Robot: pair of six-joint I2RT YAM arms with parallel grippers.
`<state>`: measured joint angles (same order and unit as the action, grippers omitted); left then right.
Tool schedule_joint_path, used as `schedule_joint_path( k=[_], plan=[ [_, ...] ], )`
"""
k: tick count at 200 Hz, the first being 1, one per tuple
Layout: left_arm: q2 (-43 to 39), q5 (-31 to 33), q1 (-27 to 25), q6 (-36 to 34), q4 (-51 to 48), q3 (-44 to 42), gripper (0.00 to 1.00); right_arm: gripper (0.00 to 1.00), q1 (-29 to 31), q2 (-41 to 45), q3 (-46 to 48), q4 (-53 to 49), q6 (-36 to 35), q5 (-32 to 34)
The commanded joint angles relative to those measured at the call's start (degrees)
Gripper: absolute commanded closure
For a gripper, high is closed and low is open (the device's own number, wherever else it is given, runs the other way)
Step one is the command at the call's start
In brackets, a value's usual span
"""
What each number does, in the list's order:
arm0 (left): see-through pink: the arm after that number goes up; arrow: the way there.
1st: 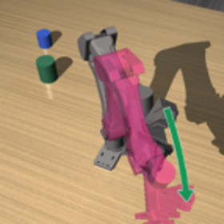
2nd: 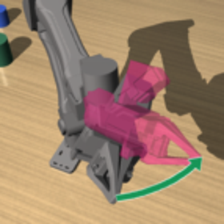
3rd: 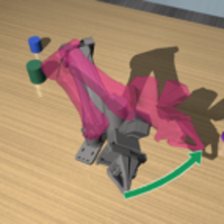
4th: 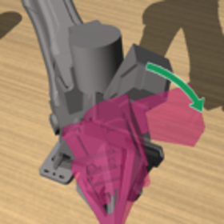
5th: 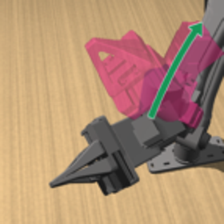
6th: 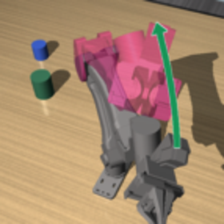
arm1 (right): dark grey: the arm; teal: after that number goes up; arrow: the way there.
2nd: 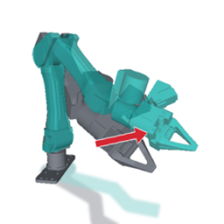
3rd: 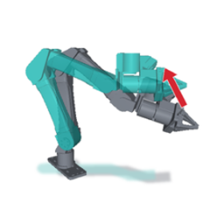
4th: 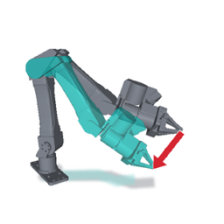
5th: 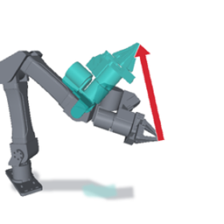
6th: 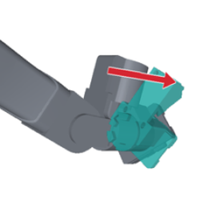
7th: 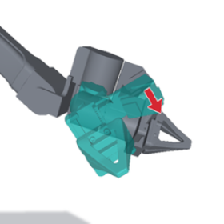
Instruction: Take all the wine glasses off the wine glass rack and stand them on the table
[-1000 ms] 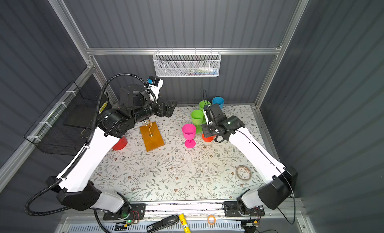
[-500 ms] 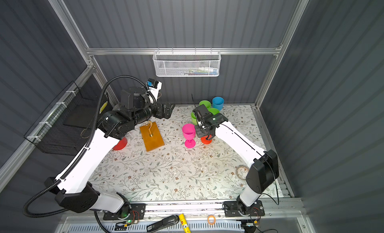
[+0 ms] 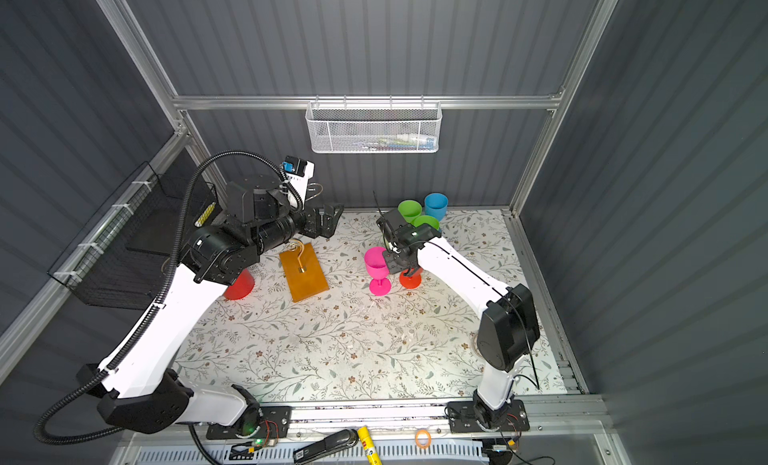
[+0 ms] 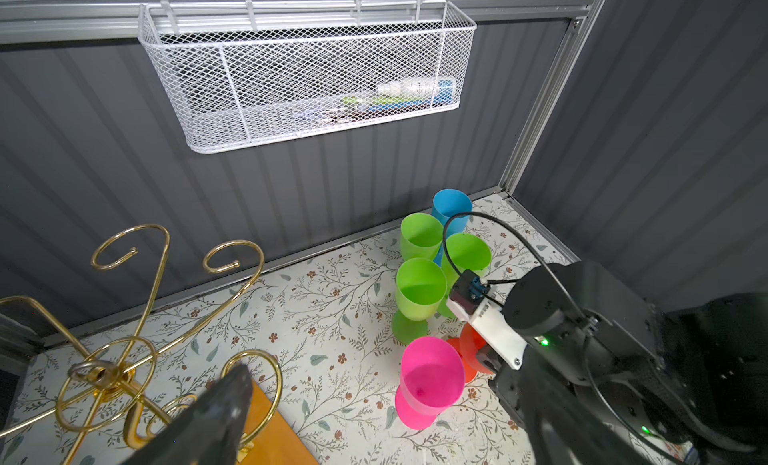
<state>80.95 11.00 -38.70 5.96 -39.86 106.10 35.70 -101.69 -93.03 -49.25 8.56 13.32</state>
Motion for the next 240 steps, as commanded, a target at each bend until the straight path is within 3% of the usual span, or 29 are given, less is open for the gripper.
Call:
schedule_joint_path(
  k=[1, 46, 81, 116, 184, 240],
  plan=[
    [-1.32, 0.89, -0.24, -0.68, -0.31, -0.47, 0.0, 1.0, 0.37, -0.47, -1.32, 0.11, -0.51, 0.21],
    [-1.91, 1.55, -0.21, -0.51, 0.0, -1.04, 0.0, 0.98, 0.43, -0.71, -1.1, -0.13, -0.74, -0.42],
    [-2.28, 1.96, -0.24, -0.5, 0.04, -1.18, 0.0, 0.79, 0.5, -0.13, -0.91, -0.29, -0.93, -0.96],
    [-2.81, 2.15, -0.24, -0.58, 0.04, -1.3, 0.0, 0.51, 0.5, 1.98, -1.03, 0.05, -1.26, -0.88],
    [-3.4, 3.07, -0.24, -0.93, -1.53, 0.33, 0.0, 0.26, 0.46, 10.77, -1.34, 2.85, -1.57, -4.44],
    [-8.25, 2.73, -0.24, -0.11, -4.18, -2.45, 0.0, 0.01, 0.07, 25.31, 6.51, 9.93, -2.53, 0.1]
  ],
)
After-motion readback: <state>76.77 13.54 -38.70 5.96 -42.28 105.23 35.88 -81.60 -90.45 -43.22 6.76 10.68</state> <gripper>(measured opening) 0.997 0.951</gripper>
